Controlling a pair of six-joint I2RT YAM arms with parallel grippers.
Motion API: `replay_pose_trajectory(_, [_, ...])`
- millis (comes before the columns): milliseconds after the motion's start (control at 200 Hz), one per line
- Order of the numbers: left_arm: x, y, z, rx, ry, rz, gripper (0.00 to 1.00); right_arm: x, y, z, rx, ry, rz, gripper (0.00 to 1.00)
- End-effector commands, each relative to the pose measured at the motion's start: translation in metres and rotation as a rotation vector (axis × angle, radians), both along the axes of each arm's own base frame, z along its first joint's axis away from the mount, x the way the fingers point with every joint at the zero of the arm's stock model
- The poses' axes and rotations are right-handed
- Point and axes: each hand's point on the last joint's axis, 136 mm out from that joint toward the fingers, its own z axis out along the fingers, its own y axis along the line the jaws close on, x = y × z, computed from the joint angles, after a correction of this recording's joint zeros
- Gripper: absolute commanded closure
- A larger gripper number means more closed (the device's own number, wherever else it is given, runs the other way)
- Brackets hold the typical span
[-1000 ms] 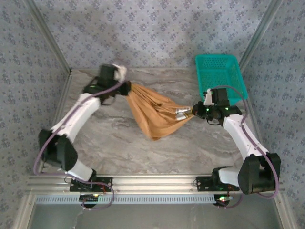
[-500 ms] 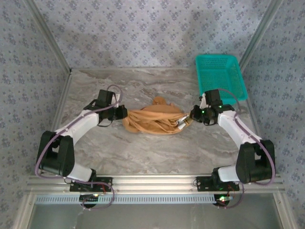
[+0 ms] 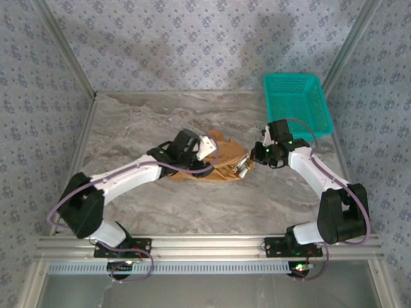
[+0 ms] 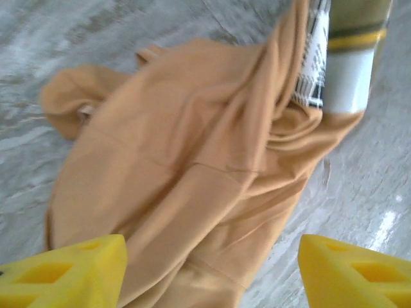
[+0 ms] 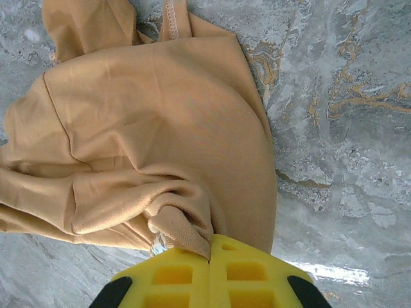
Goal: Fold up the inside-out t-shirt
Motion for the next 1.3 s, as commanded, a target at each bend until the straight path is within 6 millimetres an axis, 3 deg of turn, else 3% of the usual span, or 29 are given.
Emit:
replay_pose_trajectory(0, [0.003,-0.009,-0.021,0.146,-0.091,-0.132,0.26,0.002,-0.003,0.014,-0.009,-0.022,-0.004,1.0])
replay_pose_trajectory(200, [0.035,-0.017,-0.06,0.273,-0.157,-0.129,0.25,0.001,-0.004,0.019,0.008,-0.027,-0.005,1.0])
replay_pose_trajectory(285, [0.056,-0.014,-0.069,0.329,-0.217,-0.096,0.31,0.001,-0.004,0.022,0.013,-0.033,-0.004,1.0])
replay_pose_trajectory(330, [0.064,-0.013,-0.068,0.325,-0.205,-0.075,0.48,0.0,-0.004,0.023,0.013,-0.037,0.0,1.0])
replay_pose_trajectory(380, [0.075,-0.012,-0.061,0.311,-0.196,-0.03,0.83,-0.002,-0.005,0.025,0.012,-0.038,0.003,1.0])
replay_pose_trajectory(420, [0.078,-0.011,-0.055,0.31,-0.193,-0.01,1.0,-0.003,-0.006,0.026,0.008,-0.041,0.006,1.0])
replay_pose_trajectory(580, [0.079,-0.006,-0.018,0.272,-0.242,0.025,1.0,-0.004,-0.009,0.024,0.003,-0.041,0.012,1.0])
replay_pose_trajectory(710, [0.07,-0.003,-0.004,0.265,-0.225,0.007,1.0,-0.002,-0.008,0.023,0.012,-0.04,0.014,1.0])
replay_pose_trajectory(755, [0.066,-0.003,-0.005,0.261,-0.2,0.004,0.74,-0.001,-0.007,0.024,0.017,-0.043,0.013,1.0])
replay_pose_trajectory(839, [0.058,-0.005,-0.012,0.257,-0.171,-0.025,0.5,0.0,-0.007,0.025,0.023,-0.045,0.011,1.0])
replay_pose_trajectory(1084, [0.054,-0.014,-0.028,0.252,-0.136,-0.064,0.48,-0.002,-0.007,0.028,0.023,-0.046,0.016,1.0])
replay_pose_trajectory(1294, [0.039,-0.028,-0.032,0.174,-0.081,-0.121,0.3,-0.001,-0.009,0.029,0.023,-0.047,0.01,1.0])
